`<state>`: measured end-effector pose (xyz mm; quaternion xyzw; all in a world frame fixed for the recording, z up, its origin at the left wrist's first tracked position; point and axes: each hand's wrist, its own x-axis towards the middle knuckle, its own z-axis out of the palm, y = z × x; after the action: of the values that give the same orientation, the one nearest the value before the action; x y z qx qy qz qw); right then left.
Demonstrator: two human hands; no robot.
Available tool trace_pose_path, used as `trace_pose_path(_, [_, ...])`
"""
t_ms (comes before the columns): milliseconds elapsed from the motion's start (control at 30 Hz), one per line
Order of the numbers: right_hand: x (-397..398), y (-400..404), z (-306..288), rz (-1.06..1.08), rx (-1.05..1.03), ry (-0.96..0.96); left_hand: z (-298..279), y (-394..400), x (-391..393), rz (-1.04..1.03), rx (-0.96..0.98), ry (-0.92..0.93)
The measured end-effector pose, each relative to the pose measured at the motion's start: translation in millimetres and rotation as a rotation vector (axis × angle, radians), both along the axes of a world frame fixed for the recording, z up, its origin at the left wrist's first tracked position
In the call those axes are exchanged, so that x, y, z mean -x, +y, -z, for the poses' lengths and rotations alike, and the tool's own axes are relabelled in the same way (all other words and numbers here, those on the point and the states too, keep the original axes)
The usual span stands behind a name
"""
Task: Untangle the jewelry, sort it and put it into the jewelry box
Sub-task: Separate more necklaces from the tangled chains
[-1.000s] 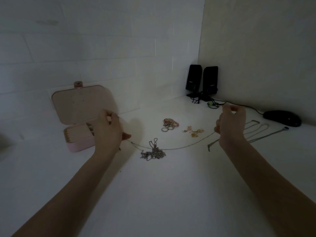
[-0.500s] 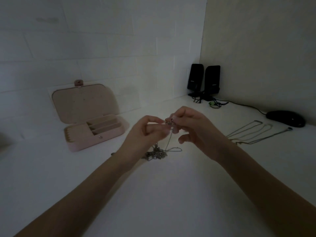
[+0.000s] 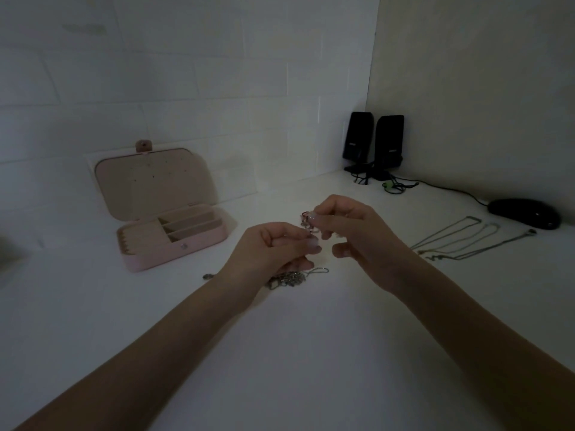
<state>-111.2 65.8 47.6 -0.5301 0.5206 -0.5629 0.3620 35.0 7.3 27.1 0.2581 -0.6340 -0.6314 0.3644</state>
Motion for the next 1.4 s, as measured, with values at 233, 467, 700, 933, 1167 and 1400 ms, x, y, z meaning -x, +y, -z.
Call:
trace_pose_path(233, [11.3, -4.4, -3.4, 0.189, 0.075, -0.35, 10.0, -2.7, 3.0, 0.065, -0.068, -0.139])
trace_pose_path(467, [28.7, -6.0, -2.4, 0.447, 0.222, -0.535, -1.1, -11.2, -3.2, -0.014, -0.003, -0.157])
trace_pose_path(700, [32.5, -5.2, -5.4, 0.596, 0.301, -0.524, 5.6, -23.2, -9.5, -0.079, 0.312, -0.34])
trace_pose_path(933, [34.0, -3.4, -5.6, 0.654, 0.392, -0.523, 15.6, -25.4, -11.5, -0.12, 0.767, -0.52])
trace_pose_path(1167, [47.7, -3.1, -6.1, 0.724, 0.397, -0.625, 13.4, -32.7, -14.2, -0.253, 0.806, -0.429])
trace_pose_path(1400, [54.5, -6.3, -2.2, 0.819, 0.364, -0.504, 10.6, -35.9, -15.8, -0.196, 0.555, -0.372])
